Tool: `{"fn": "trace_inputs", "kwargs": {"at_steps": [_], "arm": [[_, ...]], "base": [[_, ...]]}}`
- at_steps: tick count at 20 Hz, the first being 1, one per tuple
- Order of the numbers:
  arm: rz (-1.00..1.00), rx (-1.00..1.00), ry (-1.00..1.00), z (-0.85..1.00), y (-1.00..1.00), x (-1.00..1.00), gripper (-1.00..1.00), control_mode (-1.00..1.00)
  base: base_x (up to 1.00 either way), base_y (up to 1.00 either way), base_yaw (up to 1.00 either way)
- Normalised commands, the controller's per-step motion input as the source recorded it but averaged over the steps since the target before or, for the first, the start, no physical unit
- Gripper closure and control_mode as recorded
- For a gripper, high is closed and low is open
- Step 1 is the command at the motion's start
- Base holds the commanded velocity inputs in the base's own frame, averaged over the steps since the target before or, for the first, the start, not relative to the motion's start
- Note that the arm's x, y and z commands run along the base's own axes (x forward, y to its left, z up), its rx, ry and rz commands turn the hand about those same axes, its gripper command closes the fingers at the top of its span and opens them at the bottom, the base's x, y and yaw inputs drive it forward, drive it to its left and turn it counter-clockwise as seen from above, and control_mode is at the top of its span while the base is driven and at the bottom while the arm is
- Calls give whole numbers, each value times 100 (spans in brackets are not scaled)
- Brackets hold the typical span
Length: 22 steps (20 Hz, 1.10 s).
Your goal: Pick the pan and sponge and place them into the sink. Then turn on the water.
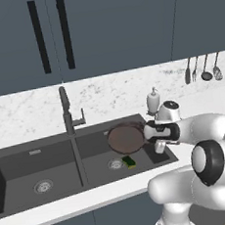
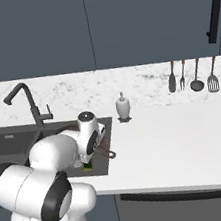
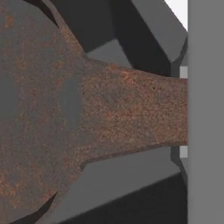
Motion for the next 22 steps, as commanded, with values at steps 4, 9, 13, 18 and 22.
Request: {"fn": "trace_inputs", "kwargs": {"at_steps": [4,9,13,18,22], "arm": [[30,0,0,-1,67,48,100,-100],[7,0,0,-7,41,27,100,-100],[0,0,8,-18,28,20,100,-100],[-7,0,13,-17,10,15,100,-100],[-4,0,11,-2,2,16,100,-100]], "base": [[0,0,0],[0,0,0],[0,0,0],[0,0,0],[0,0,0]]}}
